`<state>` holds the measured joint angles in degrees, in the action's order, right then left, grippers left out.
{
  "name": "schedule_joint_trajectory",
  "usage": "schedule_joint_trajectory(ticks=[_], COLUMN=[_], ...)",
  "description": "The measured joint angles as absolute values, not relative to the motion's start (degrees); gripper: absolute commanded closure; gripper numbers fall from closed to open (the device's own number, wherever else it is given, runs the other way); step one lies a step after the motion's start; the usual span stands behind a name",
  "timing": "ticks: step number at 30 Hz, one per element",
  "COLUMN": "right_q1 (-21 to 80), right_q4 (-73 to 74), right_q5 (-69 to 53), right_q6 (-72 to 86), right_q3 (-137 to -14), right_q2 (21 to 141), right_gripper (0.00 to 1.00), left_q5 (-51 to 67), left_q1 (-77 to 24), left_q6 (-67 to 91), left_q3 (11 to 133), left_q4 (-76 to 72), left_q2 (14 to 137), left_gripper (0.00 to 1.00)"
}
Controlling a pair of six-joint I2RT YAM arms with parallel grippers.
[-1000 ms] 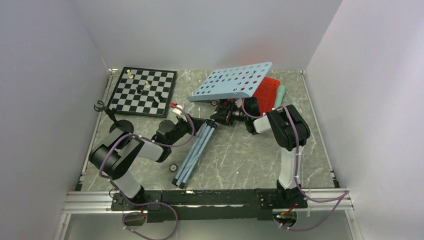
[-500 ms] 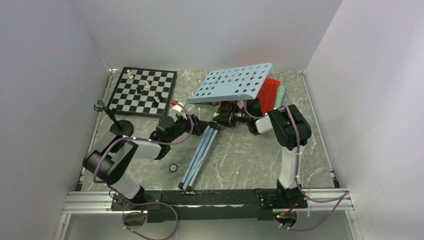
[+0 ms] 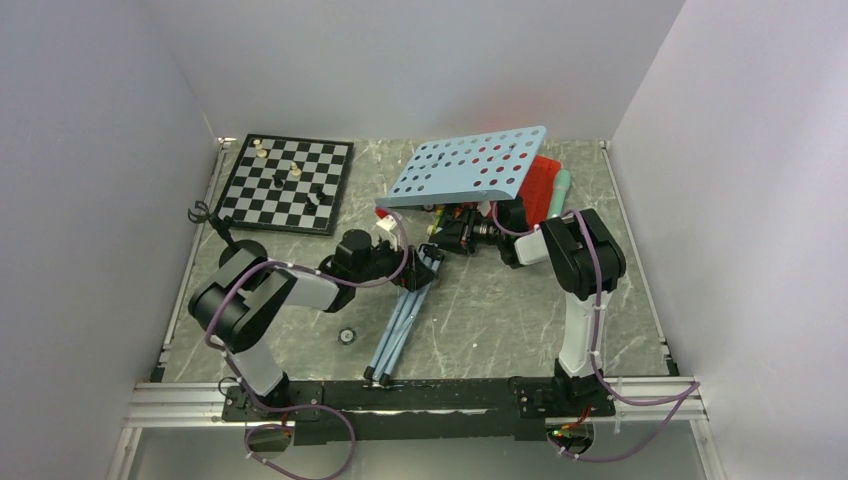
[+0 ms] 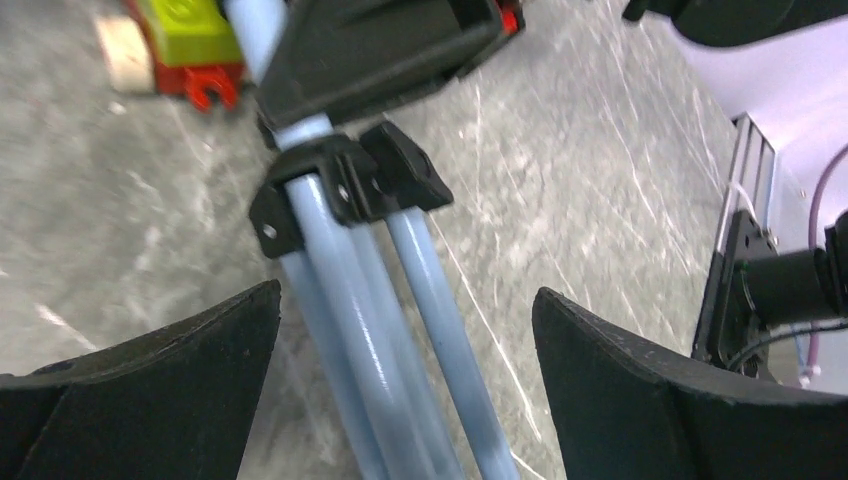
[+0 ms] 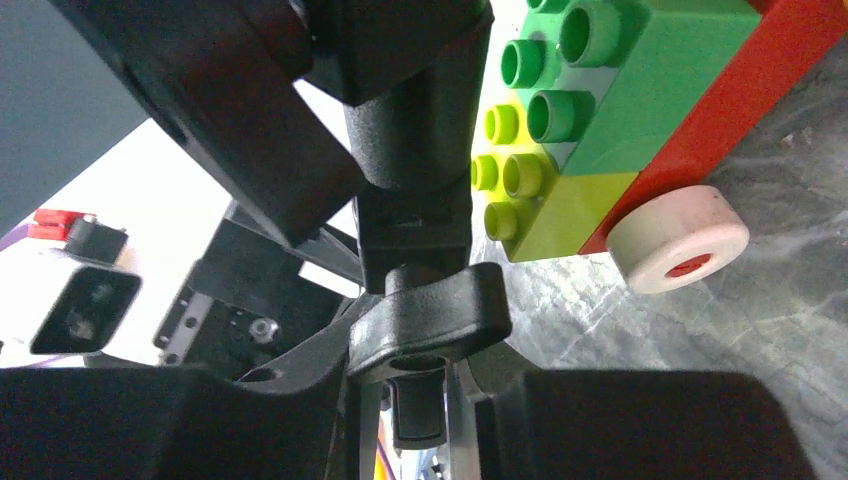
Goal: Pack up the instrument practice props
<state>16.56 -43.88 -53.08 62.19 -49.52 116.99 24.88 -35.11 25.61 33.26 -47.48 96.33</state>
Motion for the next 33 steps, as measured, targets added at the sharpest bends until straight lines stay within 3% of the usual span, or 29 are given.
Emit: schedule_joint_trajectory(ticks=[3, 5, 7, 10, 12, 13, 16, 20, 22, 23, 28, 33], right_q1=[16.53, 16.51, 16.51, 16.45, 16.16, 16.10, 15.99, 15.94, 15.77, 15.62, 15.14, 15.20], right_q4=[-42.50, -41.63, -40.77, -38.37, -36.99, -36.40, -35.86, -35.68, -34.65, -34.09, -31.27, -26.87], right_q5=[-53.25, -53.25, -53.25, -53.17, -53.41, -53.41, -53.49, -53.49, -53.06, -52.53, -50.33, -49.60], right_q6=[61.17, 60.58, 60.01, 58.67, 58.04, 57.82, 57.32, 56.93, 56.40, 56.25, 56.01, 54.74], right_q3=[-49.89, -49.98, -50.13, -50.24, -50.22, -50.17, -50.09, -49.82, -48.66, -48.16, -45.19, -42.57], right_q2=[116.64, 116.29, 116.07, 115.13, 114.74, 114.56, 114.19, 113.95, 113.43, 113.32, 110.72, 104.05], right_gripper=[1.00, 1.00, 1.00, 1.00, 1.00, 0.99, 0.78, 0.47, 0.23, 0.18, 0.02, 0.00], left_q5=[27.42, 28.34, 29.04, 29.74, 29.58, 29.45, 29.23, 28.23, 27.03, 26.30, 23.16, 18.87], left_q1=[-36.23, -36.69, -37.01, -36.91, -36.93, -36.93, -36.91, -37.39, -37.74, -38.00, -38.94, -39.27], left_q6=[25.52, 25.19, 24.84, 26.00, 31.24, 33.85, 33.63, 32.25, 31.83, 31.57, 31.05, 30.20], left_q3=[33.95, 34.61, 35.62, 36.51, 36.58, 36.64, 36.67, 36.25, 35.73, 35.42, 33.89, 32.05], left_q4=[-46.96, -46.13, -45.54, -46.00, -45.95, -45.98, -46.57, -47.44, -48.05, -48.51, -49.95, -50.04], left_q2=[99.02, 100.36, 101.78, 103.68, 103.70, 103.77, 104.12, 104.09, 103.83, 103.81, 102.98, 100.42], left_gripper=[0.01, 0.10, 0.30, 0.76, 0.99, 1.00, 1.00, 1.00, 1.00, 1.00, 1.00, 1.00])
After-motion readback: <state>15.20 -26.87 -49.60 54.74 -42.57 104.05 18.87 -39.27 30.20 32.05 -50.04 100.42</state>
